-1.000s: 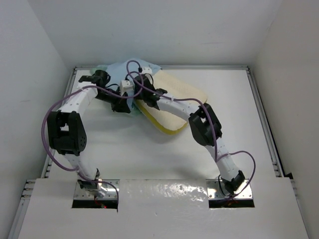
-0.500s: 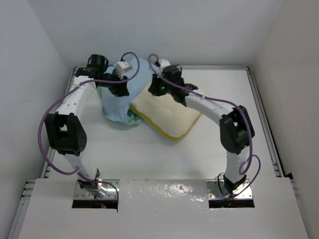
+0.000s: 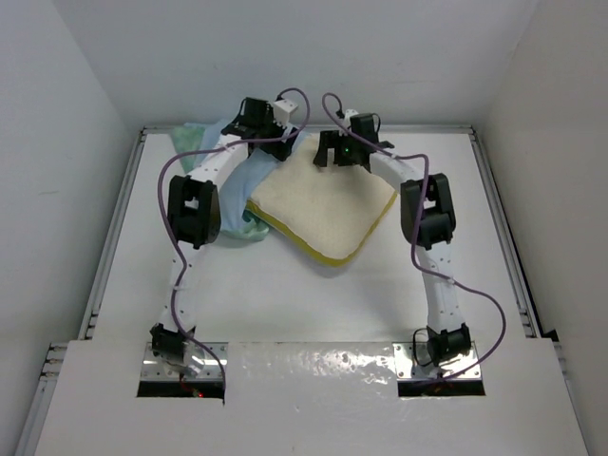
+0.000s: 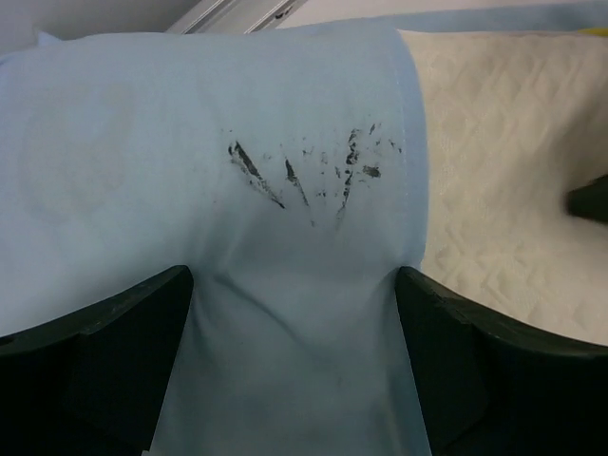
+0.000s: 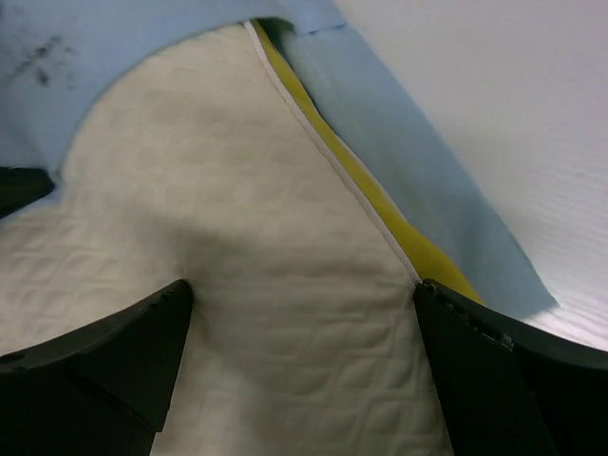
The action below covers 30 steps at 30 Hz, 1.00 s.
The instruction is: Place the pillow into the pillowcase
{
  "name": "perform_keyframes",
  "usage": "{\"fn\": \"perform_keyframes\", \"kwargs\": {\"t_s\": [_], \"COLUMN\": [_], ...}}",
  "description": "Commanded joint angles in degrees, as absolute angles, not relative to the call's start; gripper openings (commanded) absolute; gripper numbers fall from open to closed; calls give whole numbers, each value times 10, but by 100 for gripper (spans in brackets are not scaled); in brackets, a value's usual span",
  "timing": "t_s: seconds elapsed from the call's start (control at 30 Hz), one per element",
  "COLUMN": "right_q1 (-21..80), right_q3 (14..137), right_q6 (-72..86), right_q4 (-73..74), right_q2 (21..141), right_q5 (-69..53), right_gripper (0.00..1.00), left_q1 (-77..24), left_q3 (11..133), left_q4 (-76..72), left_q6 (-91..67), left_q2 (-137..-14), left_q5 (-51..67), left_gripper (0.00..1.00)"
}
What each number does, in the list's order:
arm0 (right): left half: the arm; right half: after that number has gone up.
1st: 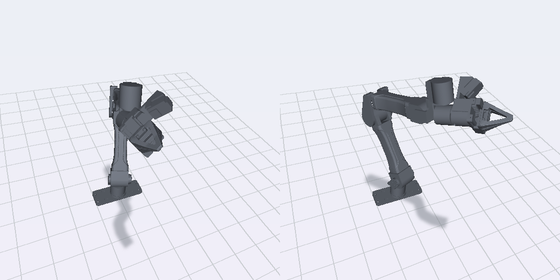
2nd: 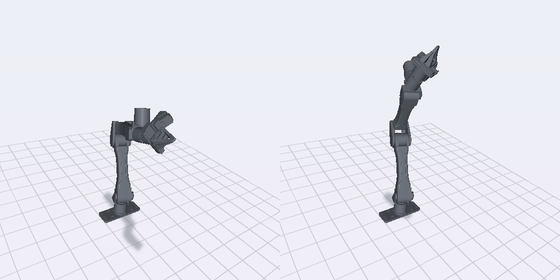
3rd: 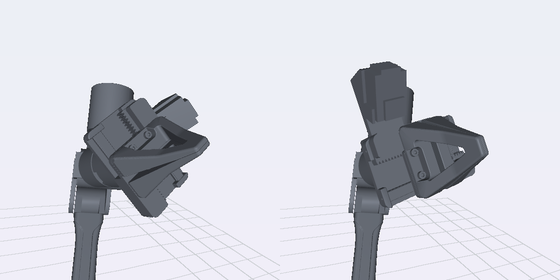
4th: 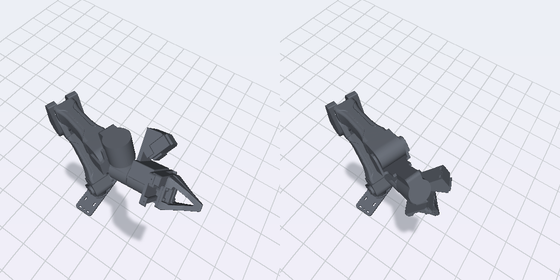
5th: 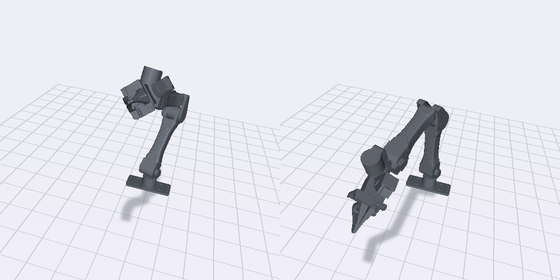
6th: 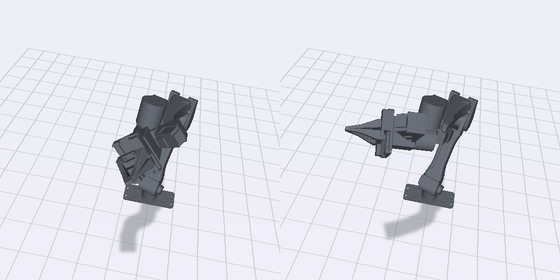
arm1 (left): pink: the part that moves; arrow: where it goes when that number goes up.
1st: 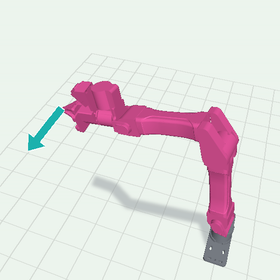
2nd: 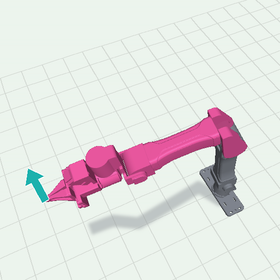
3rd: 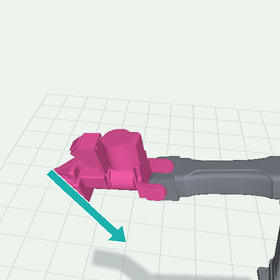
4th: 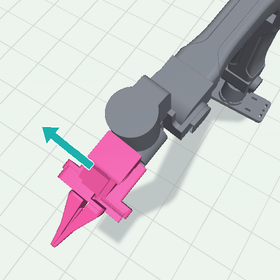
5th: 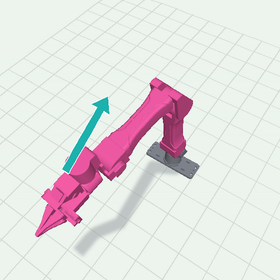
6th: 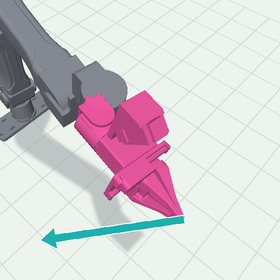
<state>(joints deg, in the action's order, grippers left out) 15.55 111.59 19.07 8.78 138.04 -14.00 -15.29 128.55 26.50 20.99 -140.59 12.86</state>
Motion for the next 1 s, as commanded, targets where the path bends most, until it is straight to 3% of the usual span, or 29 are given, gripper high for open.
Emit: {"fn": "perform_keyframes", "kwargs": {"t_s": [0.0,0.07,0.1,0.13,0.17,0.2,0.23,0.27,0.33,0.7,0.97], "right_q1": [170,170,170,171,171,171,173,175,182,269,288], "right_q3": [1170,1178,1174,1166,1152,1117,1098,1075,1010,760,670], "right_q6": [200,227,241,246,252,258,270,272,265,213,388], "right_q4": [38,27,19,11,4,-24,-33,-43,-68,-167,-354], "right_q2": [1424,1441,1447,1447,1441,1434,1412,1398,1352,1113,1045], "right_q5": [-190,-217,-231,-248,-281,-292,-297,-300,-301,-253,-140], "right_gripper": [99,89,67,53,36,21,0,0,0,0,0], "left_q1": [-173,-176,-176,-176,-176,-177,-178,-179,-179,-181,-233], "left_q3": [1277,1266,1260,1257,1249,1247,1241,1238,1234,1302,1222], "left_q4": [235,243,246,246,248,250,252,255,258,271,338], "left_q6": [223,219,210,205,199,198,196,195,195,77,138], "left_q2": [-1384,-1387,-1385,-1384,-1384,-1384,-1384,-1384,-1385,-1278,-1241], "left_q5": [126,155,167,183,192,200,206,206,206,333,414], "left_gripper": [86,86,82,77,62,53,43,22,1,0,0]}}
